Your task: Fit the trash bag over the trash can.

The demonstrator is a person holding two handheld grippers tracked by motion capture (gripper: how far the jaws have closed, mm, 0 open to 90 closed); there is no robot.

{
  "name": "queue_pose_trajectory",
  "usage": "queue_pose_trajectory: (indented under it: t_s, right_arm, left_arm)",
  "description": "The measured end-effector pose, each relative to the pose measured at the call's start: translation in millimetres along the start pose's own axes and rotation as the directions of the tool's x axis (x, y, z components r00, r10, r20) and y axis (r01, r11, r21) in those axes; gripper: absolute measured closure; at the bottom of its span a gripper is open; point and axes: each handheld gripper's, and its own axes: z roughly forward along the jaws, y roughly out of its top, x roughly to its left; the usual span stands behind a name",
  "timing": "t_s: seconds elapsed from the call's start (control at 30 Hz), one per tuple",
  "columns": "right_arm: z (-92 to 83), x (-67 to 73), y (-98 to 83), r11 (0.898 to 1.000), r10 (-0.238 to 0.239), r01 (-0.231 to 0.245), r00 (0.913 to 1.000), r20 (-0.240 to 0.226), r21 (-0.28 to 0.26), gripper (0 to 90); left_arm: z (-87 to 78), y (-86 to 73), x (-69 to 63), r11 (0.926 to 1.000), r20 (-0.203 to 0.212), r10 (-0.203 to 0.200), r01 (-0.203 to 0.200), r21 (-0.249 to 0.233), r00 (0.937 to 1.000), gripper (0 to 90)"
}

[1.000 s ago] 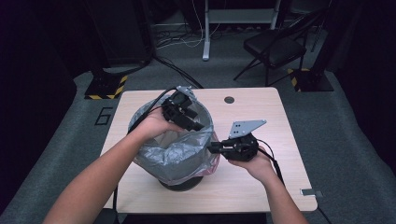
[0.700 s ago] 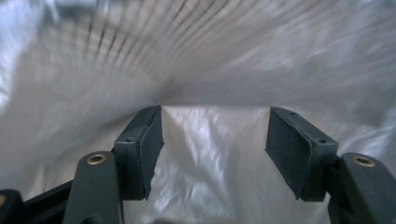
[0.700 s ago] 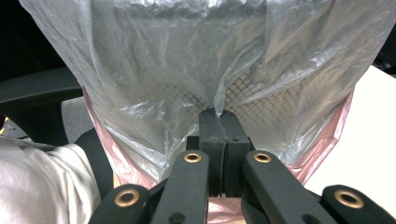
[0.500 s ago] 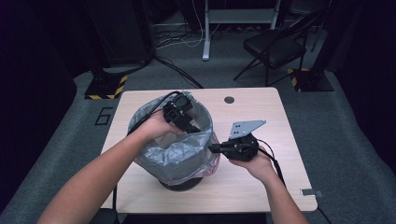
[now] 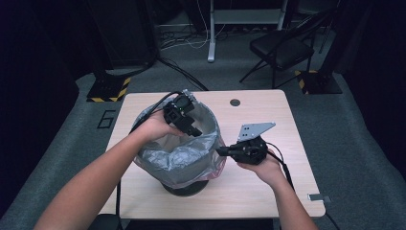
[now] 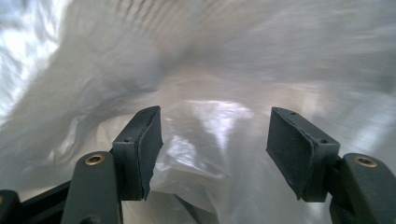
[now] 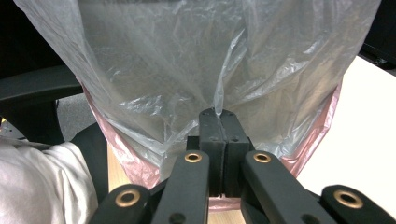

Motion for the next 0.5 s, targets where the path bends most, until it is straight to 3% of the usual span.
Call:
queue_pose_trajectory:
  t_s: [0.1, 0.23, 0.4, 0.5]
  right_arm:
    - [-1.4, -2.1, -0.6, 1.0, 0.002, -0.002, 1.0, 0.006, -0.005, 89.7]
    - [-1.6, -4.3, -1.5, 1.0, 0.009, -0.009, 0.9999, 0.009, -0.007, 89.7]
    - [-0.9, -3.6, -1.0, 1.0, 0.008, -0.008, 0.9999, 0.011, -0.007, 89.7]
    - [-1.9, -4.7, -1.8, 1.0, 0.011, -0.011, 0.9998, 0.014, -0.008, 89.7]
  left_arm:
    - [-10.3, -3.0, -9.9, 0.9981, 0.043, 0.047, -0.045, -0.041, 0.998, 35.4]
    - [-3.7, -5.2, -25.5, 0.9931, 0.108, 0.117, -0.116, -0.02, 0.9873, 36.1]
    - [9.6, -4.2, -34.2, 0.9873, 0.148, 0.156, -0.159, 0.007, 0.9766, 37.5]
    - [14.1, -4.4, -34.0, 0.9867, 0.158, 0.154, -0.16, 0.028, 0.9754, 37.7]
